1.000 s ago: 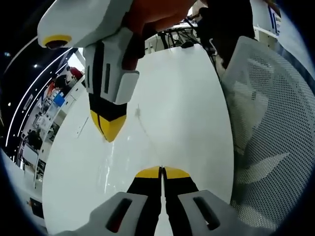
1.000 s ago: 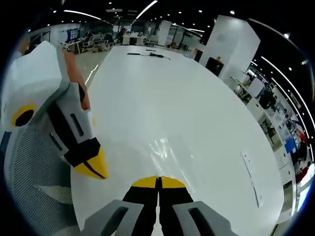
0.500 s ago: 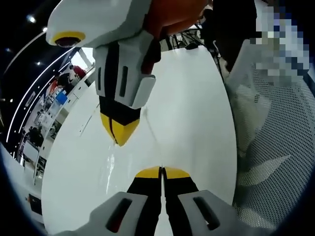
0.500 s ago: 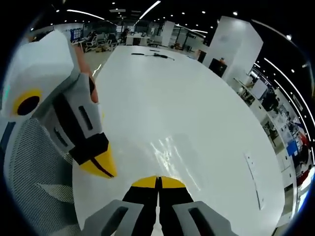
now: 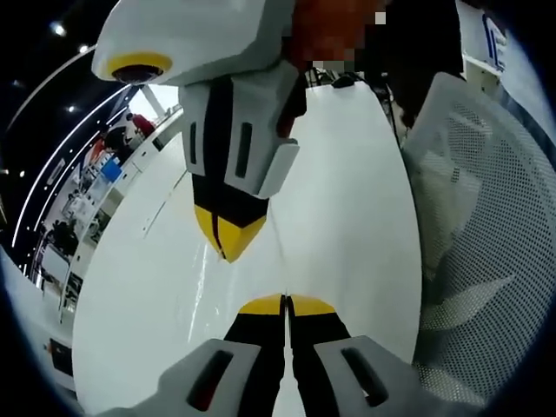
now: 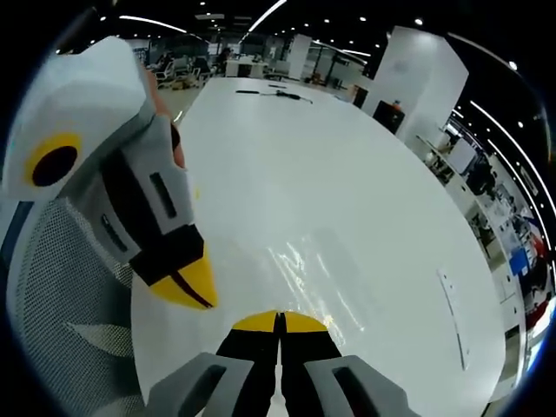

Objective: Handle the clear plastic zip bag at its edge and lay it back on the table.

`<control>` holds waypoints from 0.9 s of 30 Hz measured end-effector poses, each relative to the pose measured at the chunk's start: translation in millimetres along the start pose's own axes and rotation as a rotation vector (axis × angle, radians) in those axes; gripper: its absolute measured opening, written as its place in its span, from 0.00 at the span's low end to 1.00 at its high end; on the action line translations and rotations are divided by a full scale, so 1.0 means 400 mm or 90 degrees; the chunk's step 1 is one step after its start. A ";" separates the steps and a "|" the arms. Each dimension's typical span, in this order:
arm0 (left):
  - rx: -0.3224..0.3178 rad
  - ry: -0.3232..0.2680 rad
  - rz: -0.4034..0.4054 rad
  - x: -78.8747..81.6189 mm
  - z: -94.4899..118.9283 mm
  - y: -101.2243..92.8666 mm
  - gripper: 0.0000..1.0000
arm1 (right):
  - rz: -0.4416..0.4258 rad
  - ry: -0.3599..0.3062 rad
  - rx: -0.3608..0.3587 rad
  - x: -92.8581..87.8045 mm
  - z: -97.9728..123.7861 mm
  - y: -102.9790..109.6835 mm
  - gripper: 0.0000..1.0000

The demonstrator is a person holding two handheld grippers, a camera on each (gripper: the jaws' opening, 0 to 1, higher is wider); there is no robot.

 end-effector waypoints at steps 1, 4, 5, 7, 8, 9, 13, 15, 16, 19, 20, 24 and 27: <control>0.001 0.000 0.001 -0.001 0.000 0.001 0.00 | 0.001 0.000 0.000 0.001 0.001 0.002 0.00; 0.001 0.002 0.001 -0.005 0.001 0.001 0.00 | -0.001 0.001 0.003 0.002 -0.002 0.008 0.00; 0.001 0.003 0.001 -0.005 0.001 0.001 0.00 | -0.002 0.000 0.003 0.002 -0.003 0.010 0.00; 0.003 0.004 -0.001 -0.009 0.001 0.002 0.00 | -0.004 0.000 0.003 0.001 -0.008 0.015 0.00; 0.004 0.003 0.000 -0.011 0.001 0.003 0.00 | -0.002 0.001 0.003 -0.002 -0.010 0.019 0.00; 0.004 0.004 0.000 -0.012 0.001 0.004 0.00 | -0.002 0.002 0.003 -0.001 -0.009 0.021 0.00; 0.004 0.008 -0.001 -0.019 -0.001 0.004 0.00 | 0.002 0.004 0.010 -0.003 -0.007 0.036 0.00; 0.006 0.008 0.000 -0.021 0.000 0.003 0.00 | 0.004 0.005 0.011 -0.006 -0.006 0.041 0.00; 0.005 0.008 0.000 -0.021 -0.001 0.002 0.00 | 0.008 0.005 0.009 -0.010 -0.008 0.041 0.00; 0.004 0.010 -0.003 -0.021 -0.002 -0.003 0.00 | 0.004 0.009 0.014 -0.020 -0.008 0.055 0.00; 0.004 0.010 -0.002 -0.021 -0.003 -0.004 0.00 | 0.006 0.011 0.016 -0.023 -0.010 0.057 0.00; 0.004 0.012 -0.003 -0.023 -0.010 -0.007 0.00 | 0.018 0.014 0.024 -0.033 -0.017 0.068 0.00; 0.002 0.012 -0.002 -0.024 -0.014 -0.007 0.00 | 0.019 0.016 0.025 -0.045 -0.031 0.066 0.00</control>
Point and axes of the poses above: the point that each gripper's makers call its tool centre point, and the gripper's own axes: z roughly backward along the fingers, y roughly to its left, x roughly out of its top, the point moved 4 cm from there along z, roughly backward along the fingers, and after that the axes turned 7 degrees about -x, right-handed, at the moved point
